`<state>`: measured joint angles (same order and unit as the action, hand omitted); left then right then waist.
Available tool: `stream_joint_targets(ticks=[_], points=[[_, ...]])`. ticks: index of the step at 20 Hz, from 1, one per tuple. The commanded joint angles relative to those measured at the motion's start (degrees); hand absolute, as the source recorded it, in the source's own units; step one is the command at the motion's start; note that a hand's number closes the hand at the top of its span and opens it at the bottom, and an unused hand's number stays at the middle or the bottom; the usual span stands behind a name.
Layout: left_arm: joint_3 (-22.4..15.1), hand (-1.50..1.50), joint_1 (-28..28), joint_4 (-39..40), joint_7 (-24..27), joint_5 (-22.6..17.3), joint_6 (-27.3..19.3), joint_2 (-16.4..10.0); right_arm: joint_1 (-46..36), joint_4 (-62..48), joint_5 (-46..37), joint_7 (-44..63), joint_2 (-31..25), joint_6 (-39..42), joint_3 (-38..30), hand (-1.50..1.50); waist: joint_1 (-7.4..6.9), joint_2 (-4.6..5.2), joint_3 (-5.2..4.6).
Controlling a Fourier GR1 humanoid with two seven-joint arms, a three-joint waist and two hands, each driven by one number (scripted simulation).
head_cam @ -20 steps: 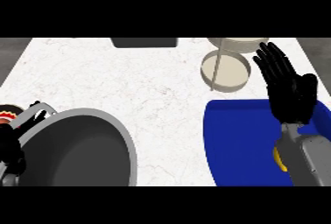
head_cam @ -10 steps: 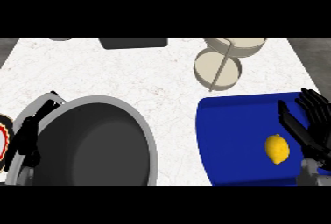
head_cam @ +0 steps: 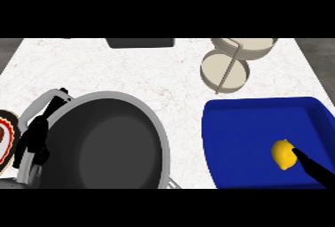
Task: Pick the lemon from the tray and place it in the tiered basket
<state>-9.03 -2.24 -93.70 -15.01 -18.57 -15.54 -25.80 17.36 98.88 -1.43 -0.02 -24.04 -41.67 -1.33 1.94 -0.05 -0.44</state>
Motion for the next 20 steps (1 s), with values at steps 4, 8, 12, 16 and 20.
stream_joint_targets(ticks=[4, 8, 12, 16, 20], points=[[-1.9, 0.0, -1.9, -0.9, 1.5, 0.4, 2.9, -1.0, 9.7, 5.9, -9.3, 19.2, -16.3, 11.7, 7.1, -1.5, -1.93, 0.74, -0.42], [-2.9, 0.0, -0.4, -2.2, 1.6, 0.6, 2.8, -0.9, 13.0, 14.9, -7.8, 31.1, -23.9, 21.1, 8.6, -1.5, -2.09, 0.15, -0.17], [-2.3, 0.0, -0.4, 0.0, 3.7, -0.1, 4.0, 0.2, 5.5, 24.8, -9.7, 50.1, -25.3, 23.4, 10.9, -1.5, -3.01, 0.29, 0.11], [-1.2, 0.0, -2.2, 5.2, 6.9, -0.2, 7.1, 1.4, -4.7, 24.0, -10.7, 61.6, -24.2, 26.5, 9.9, -1.5, -2.56, 0.3, 0.32], [0.9, 0.0, -2.6, 3.5, 5.2, 0.3, 7.7, 0.7, -7.8, 19.4, -17.5, 64.9, -18.0, 27.1, 15.0, -1.5, -2.31, 0.13, 0.4]])
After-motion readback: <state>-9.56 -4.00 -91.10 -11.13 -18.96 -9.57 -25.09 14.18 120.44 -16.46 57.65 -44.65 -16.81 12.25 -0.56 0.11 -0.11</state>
